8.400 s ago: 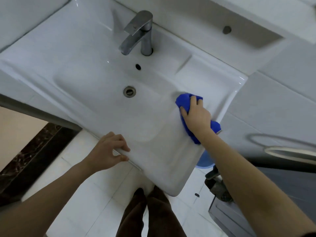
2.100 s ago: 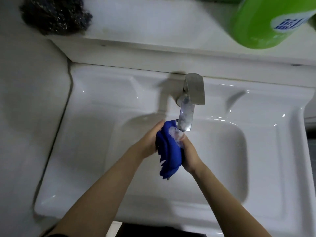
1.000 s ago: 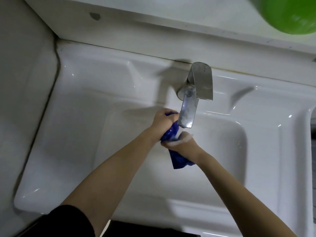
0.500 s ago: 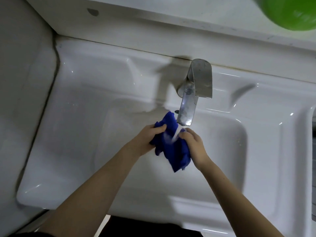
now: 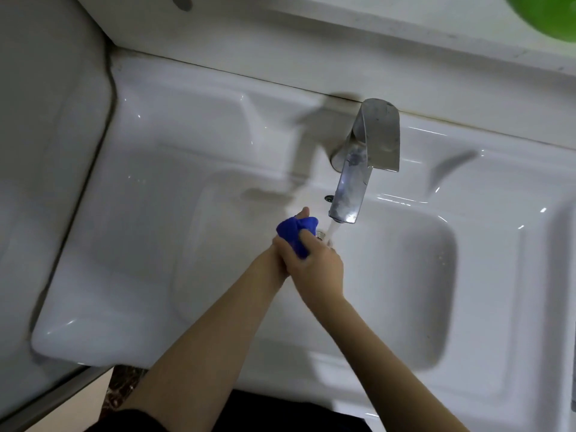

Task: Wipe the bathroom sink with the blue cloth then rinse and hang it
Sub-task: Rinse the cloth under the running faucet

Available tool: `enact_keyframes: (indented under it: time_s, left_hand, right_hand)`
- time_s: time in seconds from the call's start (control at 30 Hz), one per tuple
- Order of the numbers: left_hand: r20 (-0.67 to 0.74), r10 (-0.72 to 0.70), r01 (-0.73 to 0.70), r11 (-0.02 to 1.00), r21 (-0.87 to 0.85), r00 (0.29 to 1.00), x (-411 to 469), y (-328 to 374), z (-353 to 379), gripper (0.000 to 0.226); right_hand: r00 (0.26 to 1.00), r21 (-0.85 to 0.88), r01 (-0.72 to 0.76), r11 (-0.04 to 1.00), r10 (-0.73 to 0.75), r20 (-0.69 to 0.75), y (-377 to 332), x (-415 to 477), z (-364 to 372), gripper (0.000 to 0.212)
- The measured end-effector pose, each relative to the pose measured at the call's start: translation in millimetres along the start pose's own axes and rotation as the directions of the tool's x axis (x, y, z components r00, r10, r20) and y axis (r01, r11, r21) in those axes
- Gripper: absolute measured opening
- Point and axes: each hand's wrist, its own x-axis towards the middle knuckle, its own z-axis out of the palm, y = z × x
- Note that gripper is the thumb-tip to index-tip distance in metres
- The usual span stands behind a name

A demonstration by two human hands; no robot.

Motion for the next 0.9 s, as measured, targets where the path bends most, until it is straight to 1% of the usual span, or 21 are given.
enact_keyframes:
  time_s: [0.03,0.07,0.13,0.2,0.23,0.27,0.3,0.33,0.37,0.4,0.43,0.5,0.53,0.57,0.6,0.63,0.67,0.73,0.8,0.87,0.9]
  left_hand:
    - [0.002,0.023,-0.023,0.999,-0.043,1.0,0,-6,4,0.039]
    - [0.001,0.035,-0.035,0.999,-0.029,0.999,-3,-7,12,0.04]
    - [0.001,0.007,-0.007,1.0,-0.026,1.0,-6,-4,24,0.039]
    - [-0.056,0.074,-0.071,0.996,0.054,0.996,-2,3,25,0.027]
    - [-0.088,0.051,-0.046,0.997,0.058,0.995,0,8,25,0.022]
    - [-0.1,-0.01,0.014,0.999,0.041,0.995,3,14,23,0.02]
    - [-0.101,-0.08,0.078,0.997,-0.023,0.992,4,14,20,0.022]
    - [-0.046,-0.122,0.117,0.989,-0.087,0.991,6,7,18,0.025]
    - [-0.012,-0.121,0.118,0.983,-0.142,0.993,6,-2,20,0.027]
    - [0.004,-0.105,0.105,0.985,-0.136,0.994,7,-12,24,0.029]
    - [-0.007,-0.092,0.091,0.991,-0.096,0.996,6,-21,31,0.032]
    - [-0.109,-0.065,0.062,0.998,-0.026,0.992,-5,-24,34,0.043]
    - [-0.147,-0.018,0.021,1.0,0.02,0.989,-8,-19,31,0.042]
    - [-0.173,0.052,-0.048,0.998,0.03,0.984,-4,-14,26,0.032]
    - [-0.145,0.118,-0.119,0.993,0.006,0.982,2,-11,19,0.022]
    - [-0.132,0.149,-0.155,0.987,-0.041,0.98,3,-11,16,0.023]
    - [-0.11,0.187,-0.188,0.982,-0.004,0.976,1,-13,17,0.027]
    - [-0.102,0.16,-0.161,0.987,-0.001,0.982,-1,-15,27,0.021]
    - [-0.12,0.054,-0.057,0.998,-0.02,0.991,-8,-7,37,0.014]
    - [-0.163,0.026,-0.028,1.0,-0.009,0.986,-6,10,35,0.017]
    - [-0.156,0.008,-0.017,0.998,-0.057,0.988,-3,17,32,0.024]
  right_hand:
    - [0.997,-0.107,0.034,0.994,-0.04,-0.062,-2,8,2,0.048]
    - [0.996,-0.129,-0.017,0.992,0.006,-0.087,-2,23,-3,0.048]
    - [0.97,-0.048,-0.241,0.969,0.239,-0.046,8,55,-19,0.043]
    - [0.93,0.1,-0.364,0.926,0.367,-0.008,21,51,-23,0.038]
    - [0.934,0.168,-0.348,0.923,0.356,-0.02,22,37,-17,0.042]
    - [0.959,0.159,-0.27,0.95,0.28,-0.047,17,16,-7,0.048]
    - [0.978,0.119,-0.196,0.973,0.203,-0.05,9,0,0,0.05]
    - [0.989,0.059,-0.132,0.99,0.135,-0.061,7,-3,1,0.051]
    - [0.991,0.01,-0.118,0.993,0.118,-0.07,7,5,-3,0.049]
    - [0.985,-0.009,-0.166,0.986,0.165,-0.059,12,23,-8,0.045]
    - [0.967,0.037,-0.251,0.967,0.253,-0.031,17,40,-17,0.04]
    - [0.946,0.165,-0.321,0.933,0.323,0.014,27,46,-27,0.036]
    - [0.951,0.197,-0.302,0.933,0.308,-0.002,30,33,-22,0.042]
    - [0.967,0.191,-0.243,0.951,0.254,-0.035,27,13,-13,0.048]
    - [0.981,0.157,-0.178,0.971,0.187,-0.045,20,-4,-5,0.051]
    - [0.99,0.108,-0.119,0.987,0.126,-0.061,16,-12,0,0.051]
    - [0.993,0.053,-0.09,0.994,0.094,-0.067,16,-7,-2,0.05]
    - [0.986,-0.006,-0.165,0.986,0.165,-0.033,18,32,-16,0.046]
    - [0.958,0.042,-0.287,0.957,0.288,-0.009,21,52,-29,0.042]
    - [0.958,0.216,-0.262,0.941,0.28,-0.057,20,35,-23,0.043]
    - [0.97,0.256,-0.213,0.943,0.236,-0.063,13,19,-16,0.048]
